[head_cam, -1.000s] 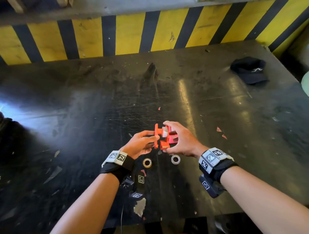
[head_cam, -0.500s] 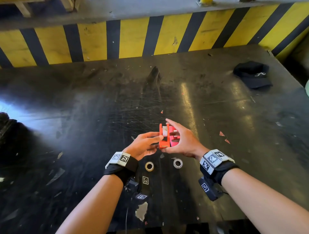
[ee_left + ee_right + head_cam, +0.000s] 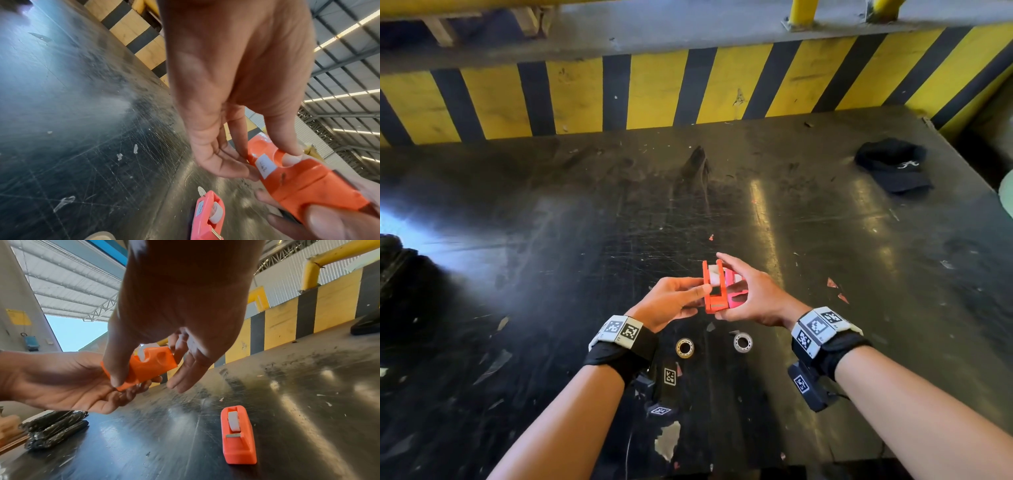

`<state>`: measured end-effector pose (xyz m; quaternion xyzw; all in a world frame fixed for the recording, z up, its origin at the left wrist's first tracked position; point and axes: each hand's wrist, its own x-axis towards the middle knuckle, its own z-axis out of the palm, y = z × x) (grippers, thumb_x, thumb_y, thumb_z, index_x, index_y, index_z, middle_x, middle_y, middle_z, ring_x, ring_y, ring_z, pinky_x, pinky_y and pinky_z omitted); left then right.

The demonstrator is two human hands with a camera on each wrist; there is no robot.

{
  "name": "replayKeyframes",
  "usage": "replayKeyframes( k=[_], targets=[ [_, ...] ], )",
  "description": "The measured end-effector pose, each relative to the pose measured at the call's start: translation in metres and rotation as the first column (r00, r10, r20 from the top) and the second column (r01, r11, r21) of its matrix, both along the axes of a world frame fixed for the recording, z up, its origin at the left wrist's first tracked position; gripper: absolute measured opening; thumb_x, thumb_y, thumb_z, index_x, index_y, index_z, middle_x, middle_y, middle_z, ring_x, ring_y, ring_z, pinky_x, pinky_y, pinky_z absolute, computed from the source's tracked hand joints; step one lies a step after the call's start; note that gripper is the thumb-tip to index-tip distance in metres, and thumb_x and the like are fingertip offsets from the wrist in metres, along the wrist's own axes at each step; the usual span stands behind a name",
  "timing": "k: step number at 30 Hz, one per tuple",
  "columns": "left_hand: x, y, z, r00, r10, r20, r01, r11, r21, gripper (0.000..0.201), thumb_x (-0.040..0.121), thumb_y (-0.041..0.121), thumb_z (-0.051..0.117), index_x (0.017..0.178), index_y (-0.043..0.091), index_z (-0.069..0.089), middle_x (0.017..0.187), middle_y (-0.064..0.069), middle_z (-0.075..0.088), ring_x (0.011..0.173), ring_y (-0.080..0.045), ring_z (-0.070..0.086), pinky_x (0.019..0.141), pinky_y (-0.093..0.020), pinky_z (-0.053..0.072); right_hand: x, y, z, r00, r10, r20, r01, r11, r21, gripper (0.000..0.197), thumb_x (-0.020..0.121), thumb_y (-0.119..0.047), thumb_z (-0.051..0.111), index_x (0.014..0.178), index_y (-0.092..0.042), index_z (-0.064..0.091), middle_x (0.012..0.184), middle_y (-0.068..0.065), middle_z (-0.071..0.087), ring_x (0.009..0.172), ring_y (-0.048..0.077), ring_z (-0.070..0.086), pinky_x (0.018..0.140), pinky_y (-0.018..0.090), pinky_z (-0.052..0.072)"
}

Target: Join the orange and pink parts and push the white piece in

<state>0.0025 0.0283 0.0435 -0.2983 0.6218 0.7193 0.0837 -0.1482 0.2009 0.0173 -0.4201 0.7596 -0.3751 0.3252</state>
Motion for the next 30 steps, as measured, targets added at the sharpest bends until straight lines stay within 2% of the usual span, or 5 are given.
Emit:
replayKeyframes(
  k=[4,14,18,22,30],
  targets=[
    [0.003,0.004,0.004,1.000,-0.007,-0.011,0.007,1.000,0.030,0.027,0.100,0.026,0.064,0.124,0.020,0.074,0.107,-0.004,0.080,0.099,-0.012,0.071,0.090,-0.031,0.053,0.002,0.001,0.005,0.999,-0.002,-0.052,0.001,1.000,-0.021,0.111,0.064,-0.030,0.100,0.157,-0.034,0.039,0.140,-0.002,0.060,0.104,-0.003,0.065,0.081,0.006,0.051],
    [0.007,0.002,0.020,0.985,-0.162,0.060,0.172,0.957,-0.235,0.051,0.095,0.033,0.070,0.142,0.016,0.060,0.112,-0.004,0.079,0.102,-0.015,0.077,0.093,-0.034,0.061,0.012,0.010,0.002,1.000,-0.023,-0.019,0.023,1.000,-0.012,0.104,0.057,-0.036,0.103,0.141,-0.045,0.041,0.143,-0.003,0.053,0.114,0.008,0.066,0.085,0.018,0.056],
    [0.004,0.000,0.035,0.994,-0.090,-0.055,0.020,0.671,-0.741,0.044,0.085,0.039,0.081,0.125,0.027,0.070,0.108,0.007,0.076,0.092,-0.008,0.074,0.085,-0.027,0.060,0.014,0.010,0.004,0.998,-0.055,-0.018,0.056,0.998,0.003,0.105,0.058,-0.036,0.103,0.143,-0.042,0.042,0.143,-0.004,0.053,0.115,0.006,0.065,0.080,0.015,0.055],
    [-0.004,0.013,0.042,0.949,-0.285,-0.134,-0.013,0.391,-0.920,0.029,0.083,0.034,0.082,0.111,0.032,0.077,0.102,0.014,0.069,0.081,-0.003,0.063,0.077,-0.023,0.055,0.018,0.007,0.009,0.997,-0.057,-0.046,0.059,0.998,0.029,0.104,0.058,-0.036,0.102,0.141,-0.047,0.040,0.139,-0.009,0.055,0.114,0.004,0.065,0.073,0.017,0.058],
    [-0.014,0.024,0.040,0.952,-0.293,-0.089,-0.007,0.270,-0.963,0.017,0.094,0.028,0.070,0.107,0.024,0.080,0.109,0.005,0.075,0.095,-0.013,0.067,0.078,-0.024,0.052,0.022,0.009,0.009,0.995,-0.084,-0.060,0.086,0.996,0.029,0.101,0.058,-0.039,0.101,0.138,-0.047,0.040,0.136,-0.009,0.058,0.111,0.005,0.067,0.080,0.025,0.061]
  ],
)
